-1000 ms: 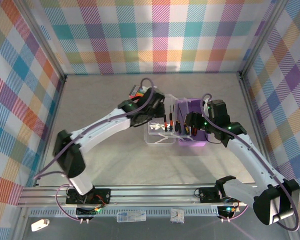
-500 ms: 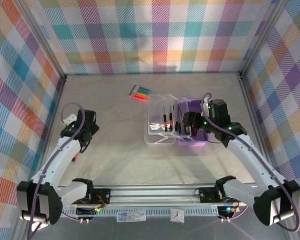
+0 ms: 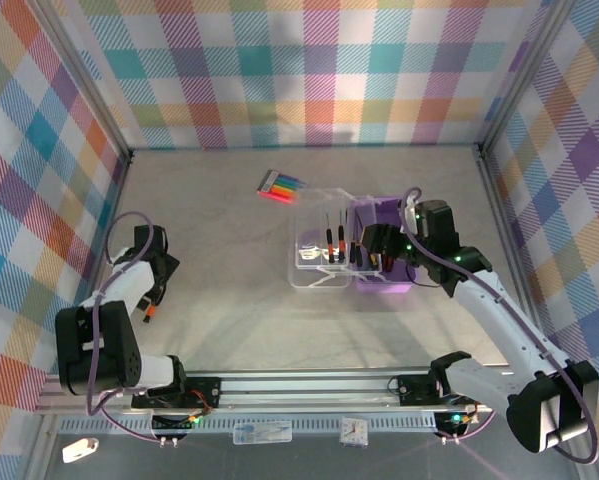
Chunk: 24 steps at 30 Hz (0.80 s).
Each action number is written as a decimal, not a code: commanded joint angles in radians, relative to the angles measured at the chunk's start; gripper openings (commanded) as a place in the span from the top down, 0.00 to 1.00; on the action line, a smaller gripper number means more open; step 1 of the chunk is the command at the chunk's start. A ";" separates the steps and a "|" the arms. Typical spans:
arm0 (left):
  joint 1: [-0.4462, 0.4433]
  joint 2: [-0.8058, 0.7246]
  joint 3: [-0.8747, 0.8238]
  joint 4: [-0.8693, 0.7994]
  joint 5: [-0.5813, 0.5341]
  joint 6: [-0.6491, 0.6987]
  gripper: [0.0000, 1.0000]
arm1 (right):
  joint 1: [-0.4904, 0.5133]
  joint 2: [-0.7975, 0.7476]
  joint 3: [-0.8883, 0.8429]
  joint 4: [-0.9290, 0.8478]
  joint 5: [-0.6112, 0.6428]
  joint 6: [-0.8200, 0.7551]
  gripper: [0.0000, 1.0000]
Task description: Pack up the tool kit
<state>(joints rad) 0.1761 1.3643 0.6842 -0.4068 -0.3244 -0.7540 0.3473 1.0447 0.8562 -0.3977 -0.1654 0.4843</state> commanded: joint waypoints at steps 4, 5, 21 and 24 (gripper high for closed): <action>0.039 0.076 0.018 0.051 0.094 0.031 0.00 | 0.005 -0.036 0.011 -0.028 0.009 -0.044 0.30; 0.038 0.088 0.024 0.046 0.111 0.032 0.00 | 0.005 -0.035 0.015 -0.033 0.009 -0.049 0.30; -0.044 -0.011 0.011 -0.031 0.253 0.008 0.01 | 0.005 -0.006 0.052 -0.015 -0.009 -0.015 0.31; -0.056 -0.027 0.013 -0.044 0.259 0.005 0.02 | 0.005 -0.006 0.064 -0.031 -0.011 -0.017 0.31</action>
<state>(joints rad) 0.1314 1.3636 0.6968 -0.4007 -0.0883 -0.7403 0.3473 1.0378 0.8776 -0.4271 -0.1596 0.4603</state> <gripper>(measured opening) 0.984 0.694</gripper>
